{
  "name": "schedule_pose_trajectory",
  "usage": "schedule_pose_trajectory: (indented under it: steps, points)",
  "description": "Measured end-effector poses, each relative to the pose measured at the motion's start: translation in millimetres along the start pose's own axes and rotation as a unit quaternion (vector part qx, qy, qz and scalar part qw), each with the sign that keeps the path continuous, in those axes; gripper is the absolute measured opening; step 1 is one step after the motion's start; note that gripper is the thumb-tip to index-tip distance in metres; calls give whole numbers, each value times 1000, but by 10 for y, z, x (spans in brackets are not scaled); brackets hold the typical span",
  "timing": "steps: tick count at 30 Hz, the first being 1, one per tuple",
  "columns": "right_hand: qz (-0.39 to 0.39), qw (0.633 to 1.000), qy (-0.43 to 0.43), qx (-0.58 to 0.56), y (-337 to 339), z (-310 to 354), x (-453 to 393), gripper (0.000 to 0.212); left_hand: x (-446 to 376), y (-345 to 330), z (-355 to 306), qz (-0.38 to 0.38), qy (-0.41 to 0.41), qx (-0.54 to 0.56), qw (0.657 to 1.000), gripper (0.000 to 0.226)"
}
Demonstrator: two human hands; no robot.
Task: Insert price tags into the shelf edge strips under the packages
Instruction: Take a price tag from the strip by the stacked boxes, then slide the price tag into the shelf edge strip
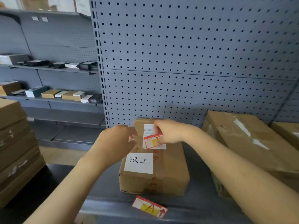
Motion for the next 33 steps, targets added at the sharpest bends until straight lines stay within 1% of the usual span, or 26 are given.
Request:
schedule_pose_trajectory:
  steps: [4,7,9,12,14,17,21,25,30,33]
  points:
    - [-86,996,-13,-13,11,12,265,13,-56,1,-172,-3,-37,-13,999,23]
    - [-152,987,-49,-2,92,-90,581,9,-139,15,-408,-14,-61,-17,998,24]
    - [-202,976,-79,15,144,-210,842,14,-200,18,-628,-23,-81,-25,996,25]
    - [-258,957,-123,40,174,-445,1278,26,-253,35,-1088,-35,-120,-38,991,24]
    - [-288,942,-159,65,164,-618,1616,26,-239,51,-1449,-38,-158,-20,987,21]
    - [-301,925,-219,79,79,-899,2187,20,-155,38,-2048,-46,-219,-12,974,23]
    - [-308,895,-309,87,-132,-1301,2994,21,90,-54,-2945,-56,-297,-10,953,24]
    - [-297,880,-367,54,-467,-1698,3890,21,411,-239,-3918,-27,-383,-5,923,21]
    - [-290,842,-453,40,-931,-2095,4924,11,805,-514,-5051,-17,-455,-12,890,23]
    - [-284,817,-502,18,-1177,-2350,5461,11,986,-737,-5660,-2,-499,-16,866,25]
Point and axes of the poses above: each hand's wrist, its own x-axis away from the middle knuckle, its own y-axis out of the back of the hand, z = x × y, the point moved 5 cm from there along -x, towards the middle knuckle, and after that the axes turned 11 degrees about z, right-handed, at the moved point
